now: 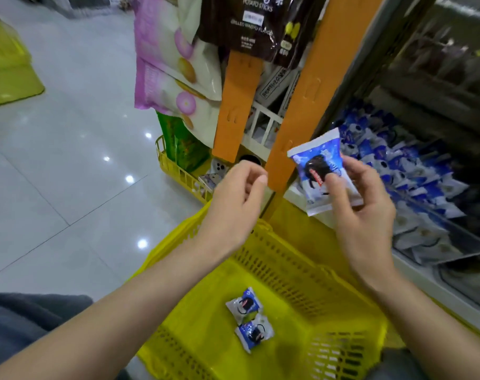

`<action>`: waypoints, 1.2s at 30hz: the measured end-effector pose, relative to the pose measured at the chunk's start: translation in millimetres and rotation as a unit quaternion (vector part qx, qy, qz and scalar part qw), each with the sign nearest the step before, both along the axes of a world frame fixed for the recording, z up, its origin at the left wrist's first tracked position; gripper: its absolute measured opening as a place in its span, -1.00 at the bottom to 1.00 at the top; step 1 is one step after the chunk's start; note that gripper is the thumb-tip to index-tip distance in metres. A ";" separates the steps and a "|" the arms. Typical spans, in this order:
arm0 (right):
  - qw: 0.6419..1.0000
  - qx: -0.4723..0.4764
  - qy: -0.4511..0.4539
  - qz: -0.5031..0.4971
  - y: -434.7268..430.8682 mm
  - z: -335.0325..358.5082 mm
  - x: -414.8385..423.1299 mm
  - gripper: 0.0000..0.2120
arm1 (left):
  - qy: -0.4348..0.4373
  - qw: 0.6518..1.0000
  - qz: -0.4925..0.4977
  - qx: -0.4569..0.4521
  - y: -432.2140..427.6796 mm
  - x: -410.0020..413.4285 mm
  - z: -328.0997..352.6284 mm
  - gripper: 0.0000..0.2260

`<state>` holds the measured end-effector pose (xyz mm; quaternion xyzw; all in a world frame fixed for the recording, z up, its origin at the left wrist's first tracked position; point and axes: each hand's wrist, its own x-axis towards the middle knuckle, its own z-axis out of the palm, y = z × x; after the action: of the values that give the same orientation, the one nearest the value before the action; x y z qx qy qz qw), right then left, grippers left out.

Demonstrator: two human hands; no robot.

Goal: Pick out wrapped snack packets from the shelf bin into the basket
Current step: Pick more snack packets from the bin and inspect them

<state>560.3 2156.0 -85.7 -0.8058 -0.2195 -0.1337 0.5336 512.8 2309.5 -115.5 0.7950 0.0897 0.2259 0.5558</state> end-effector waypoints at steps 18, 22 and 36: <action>0.913 -0.208 0.111 -0.332 -89.8 36.5 192.4 -0.65 | -0.120 0.850 -0.100 0.503 -60.5 83.7 36.9 -0.68; 0.904 -0.223 0.104 -0.349 -99.2 33.1 209.4 -0.63 | -0.131 0.848 -0.108 0.503 -60.9 87.8 36.0 -0.65; 0.917 -0.276 0.139 -0.253 -95.2 23.1 240.7 -0.68 | -0.173 0.849 -0.101 0.489 -61.7 96.7 27.7 -0.69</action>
<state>801.0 2060.8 -62.6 -0.9601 0.0398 -0.0854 0.2634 609.4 2247.9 -87.8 0.9169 -0.2103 0.3169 0.1213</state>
